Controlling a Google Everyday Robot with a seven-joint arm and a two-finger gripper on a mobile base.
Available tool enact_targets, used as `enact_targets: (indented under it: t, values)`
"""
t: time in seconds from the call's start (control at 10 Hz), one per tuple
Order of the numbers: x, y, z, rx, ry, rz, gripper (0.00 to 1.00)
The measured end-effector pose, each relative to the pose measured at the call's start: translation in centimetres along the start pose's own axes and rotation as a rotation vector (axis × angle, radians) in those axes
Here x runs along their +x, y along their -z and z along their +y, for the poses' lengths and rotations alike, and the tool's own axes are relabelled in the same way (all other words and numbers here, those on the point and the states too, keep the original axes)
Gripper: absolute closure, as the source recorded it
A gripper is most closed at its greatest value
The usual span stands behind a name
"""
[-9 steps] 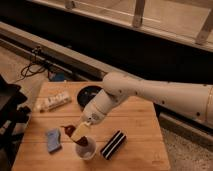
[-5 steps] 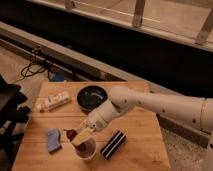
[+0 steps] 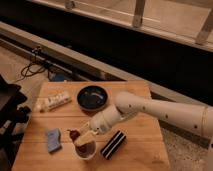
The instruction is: Place the pepper in the ceramic cup
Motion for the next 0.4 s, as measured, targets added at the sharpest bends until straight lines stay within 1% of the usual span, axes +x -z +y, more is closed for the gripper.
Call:
enact_targets:
  t: [0.1, 0.4]
  values:
    - [-0.14, 0.15, 0.02, 0.007, 0.000, 0.003, 0.20]
    - [-0.34, 0.07, -0.15, 0.004, 0.002, 0.004, 0.20]
